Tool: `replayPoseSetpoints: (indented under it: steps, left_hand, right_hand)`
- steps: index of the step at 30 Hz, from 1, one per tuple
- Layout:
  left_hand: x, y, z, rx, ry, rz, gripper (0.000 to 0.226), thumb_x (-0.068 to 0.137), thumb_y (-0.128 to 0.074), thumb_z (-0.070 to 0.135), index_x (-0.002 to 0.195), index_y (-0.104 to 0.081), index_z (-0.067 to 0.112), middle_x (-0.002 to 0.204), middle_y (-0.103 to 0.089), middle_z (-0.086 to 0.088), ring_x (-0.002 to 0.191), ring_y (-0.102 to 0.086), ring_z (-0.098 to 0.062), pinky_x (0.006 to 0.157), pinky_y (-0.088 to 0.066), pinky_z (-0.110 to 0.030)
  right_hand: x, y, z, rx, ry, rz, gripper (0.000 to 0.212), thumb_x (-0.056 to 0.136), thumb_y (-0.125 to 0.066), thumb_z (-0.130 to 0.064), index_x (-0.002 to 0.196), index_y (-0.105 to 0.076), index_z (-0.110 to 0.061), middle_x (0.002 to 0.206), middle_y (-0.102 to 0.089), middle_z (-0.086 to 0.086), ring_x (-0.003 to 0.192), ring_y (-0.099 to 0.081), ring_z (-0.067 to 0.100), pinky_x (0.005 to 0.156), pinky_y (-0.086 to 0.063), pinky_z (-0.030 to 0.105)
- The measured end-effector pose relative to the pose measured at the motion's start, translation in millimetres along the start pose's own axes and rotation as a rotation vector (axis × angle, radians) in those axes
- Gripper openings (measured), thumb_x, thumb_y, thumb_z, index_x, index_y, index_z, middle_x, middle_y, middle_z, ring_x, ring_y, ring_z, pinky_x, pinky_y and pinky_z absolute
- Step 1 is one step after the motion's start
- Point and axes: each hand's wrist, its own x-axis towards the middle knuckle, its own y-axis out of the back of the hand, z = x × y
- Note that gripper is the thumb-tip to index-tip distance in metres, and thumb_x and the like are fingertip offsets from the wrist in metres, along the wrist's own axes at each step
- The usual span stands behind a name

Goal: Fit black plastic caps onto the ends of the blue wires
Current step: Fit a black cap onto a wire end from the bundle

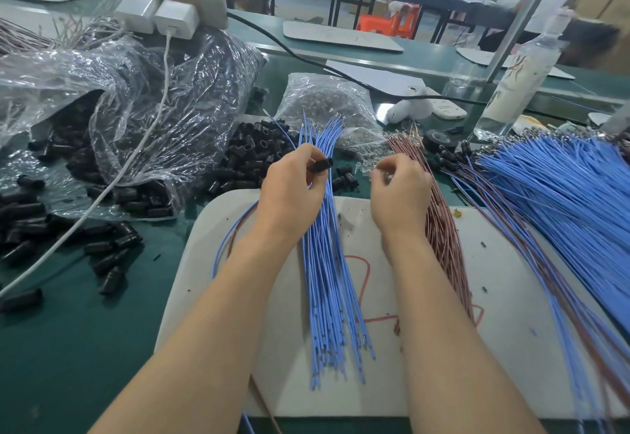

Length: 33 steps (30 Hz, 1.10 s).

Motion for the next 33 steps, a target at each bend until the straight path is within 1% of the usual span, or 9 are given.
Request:
replayPoseSetpoints:
  steps: [4,7,11,14,18,22,25,30,33]
  left_hand:
    - [0,0,2,-0.007,0.011,0.001,0.012,0.089,-0.060,0.010,0.100,-0.062,0.013,0.084,-0.063,0.005,0.083,-0.061,-0.018,0.084,-0.050,-0.037]
    - [1,0,1,-0.018,0.019,0.004,0.013,0.089,-0.059,0.009,0.101,-0.061,0.012,0.087,-0.067,0.000,0.084,-0.062,-0.023,0.083,-0.050,-0.040]
    - [1,1,0,-0.036,0.042,0.003,0.017,0.089,-0.059,0.010,0.106,-0.058,0.010,0.090,-0.067,-0.003,0.084,-0.063,-0.026,0.082,-0.051,-0.041]
    - [1,0,0,-0.055,0.022,0.004,0.015,0.089,-0.056,0.007,0.104,-0.058,0.009,0.086,-0.065,0.002,0.084,-0.063,-0.024,0.080,-0.051,-0.040]
    - [-2,-2,2,-0.033,-0.028,-0.045,0.018,0.088,-0.059,0.009,0.106,-0.058,0.011,0.087,-0.066,0.003,0.081,-0.062,-0.021,0.078,-0.050,-0.036]
    - [-2,-3,-1,0.158,-0.043,-0.027,0.017,0.090,-0.058,0.016,0.106,-0.061,0.013,0.102,-0.067,-0.001,0.087,-0.059,-0.025,0.078,-0.047,-0.037]
    - [-4,-2,0,0.189,-0.041,-0.005,0.014,0.092,-0.054,0.018,0.099,-0.064,0.011,0.095,-0.070,-0.004,0.086,-0.061,-0.030,0.077,-0.048,-0.041]
    - [-3,-2,0,0.138,-0.026,-0.022,0.017,0.094,-0.051,0.017,0.099,-0.061,0.005,0.086,-0.069,-0.012,0.082,-0.063,-0.036,0.075,-0.051,-0.045]
    - [0,-3,-3,0.103,0.011,-0.025,0.016,0.094,-0.049,0.015,0.097,-0.060,0.004,0.086,-0.070,-0.011,0.081,-0.066,-0.034,0.076,-0.052,-0.044]
  right_hand:
    - [-8,8,-18,0.375,0.040,-0.043,0.014,0.094,-0.055,-0.014,0.102,-0.051,-0.024,0.083,-0.063,-0.003,0.076,-0.061,0.012,0.076,-0.050,0.031]
    - [-15,6,-31,0.368,0.116,-0.161,0.017,0.094,-0.053,-0.013,0.095,-0.060,-0.028,0.074,-0.066,0.001,0.062,-0.059,0.009,0.060,-0.045,0.018]
    - [-17,3,-37,0.438,0.077,-0.246,0.016,0.094,-0.058,-0.027,0.098,-0.067,-0.015,0.077,-0.067,0.005,0.073,-0.063,0.020,0.074,-0.053,0.038]
    - [-16,2,-33,0.363,0.086,-0.275,0.025,0.088,-0.065,-0.035,0.103,-0.066,-0.016,0.074,-0.061,-0.003,0.065,-0.054,0.007,0.068,-0.046,0.025]
    - [-15,2,-31,0.363,0.067,-0.259,0.008,0.088,-0.065,-0.032,0.091,-0.061,-0.026,0.075,-0.066,0.001,0.071,-0.061,0.017,0.070,-0.047,0.026]
    - [-15,5,-32,0.374,0.063,-0.183,0.008,0.087,-0.066,-0.032,0.084,-0.060,-0.028,0.067,-0.060,-0.012,0.066,-0.058,0.007,0.062,-0.041,0.012]
    - [-16,5,-32,0.345,0.064,-0.184,0.009,0.086,-0.067,-0.035,0.082,-0.060,-0.029,0.064,-0.059,-0.011,0.060,-0.053,0.002,0.058,-0.038,0.010]
    - [-18,8,-36,0.393,0.076,-0.256,0.019,0.088,-0.065,-0.037,0.095,-0.070,-0.020,0.078,-0.070,-0.003,0.078,-0.067,0.013,0.079,-0.054,0.031]
    - [-17,10,-36,0.455,0.087,-0.241,0.022,0.094,-0.056,-0.031,0.092,-0.071,-0.015,0.073,-0.069,0.001,0.076,-0.066,0.019,0.081,-0.054,0.045]
